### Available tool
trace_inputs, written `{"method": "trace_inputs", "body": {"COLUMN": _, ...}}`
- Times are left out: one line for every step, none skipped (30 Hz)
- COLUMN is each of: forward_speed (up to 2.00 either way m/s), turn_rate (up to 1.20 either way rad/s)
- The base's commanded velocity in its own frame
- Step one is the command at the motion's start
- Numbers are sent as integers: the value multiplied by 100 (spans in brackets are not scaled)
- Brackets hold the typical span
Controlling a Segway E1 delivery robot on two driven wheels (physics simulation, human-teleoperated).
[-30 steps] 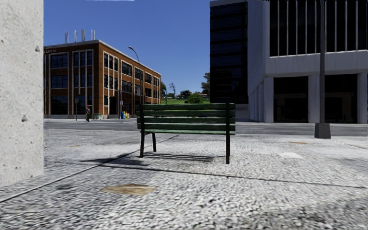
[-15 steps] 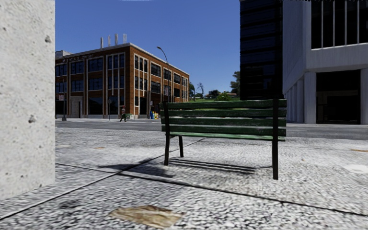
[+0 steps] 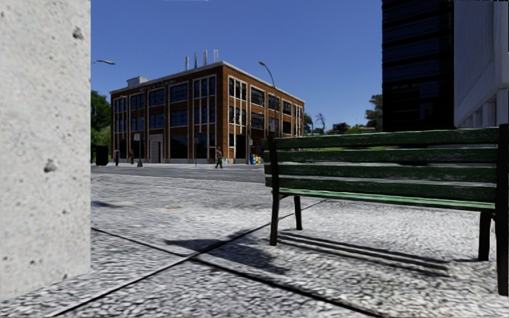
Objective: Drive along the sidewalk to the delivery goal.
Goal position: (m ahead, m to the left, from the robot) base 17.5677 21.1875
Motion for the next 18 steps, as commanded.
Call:
{"method": "trace_inputs", "body": {"forward_speed": 114, "turn_rate": 45}}
{"method": "trace_inputs", "body": {"forward_speed": 114, "turn_rate": 45}}
{"method": "trace_inputs", "body": {"forward_speed": 114, "turn_rate": 45}}
{"method": "trace_inputs", "body": {"forward_speed": 114, "turn_rate": 46}}
{"method": "trace_inputs", "body": {"forward_speed": 114, "turn_rate": 46}}
{"method": "trace_inputs", "body": {"forward_speed": 114, "turn_rate": 46}}
{"method": "trace_inputs", "body": {"forward_speed": 114, "turn_rate": 46}}
{"method": "trace_inputs", "body": {"forward_speed": 114, "turn_rate": 46}}
{"method": "trace_inputs", "body": {"forward_speed": 114, "turn_rate": 46}}
{"method": "trace_inputs", "body": {"forward_speed": 114, "turn_rate": 46}}
{"method": "trace_inputs", "body": {"forward_speed": 114, "turn_rate": 46}}
{"method": "trace_inputs", "body": {"forward_speed": 114, "turn_rate": 46}}
{"method": "trace_inputs", "body": {"forward_speed": 114, "turn_rate": 46}}
{"method": "trace_inputs", "body": {"forward_speed": 114, "turn_rate": 46}}
{"method": "trace_inputs", "body": {"forward_speed": 114, "turn_rate": 46}}
{"method": "trace_inputs", "body": {"forward_speed": 114, "turn_rate": 46}}
{"method": "trace_inputs", "body": {"forward_speed": 114, "turn_rate": 46}}
{"method": "trace_inputs", "body": {"forward_speed": 114, "turn_rate": 46}}
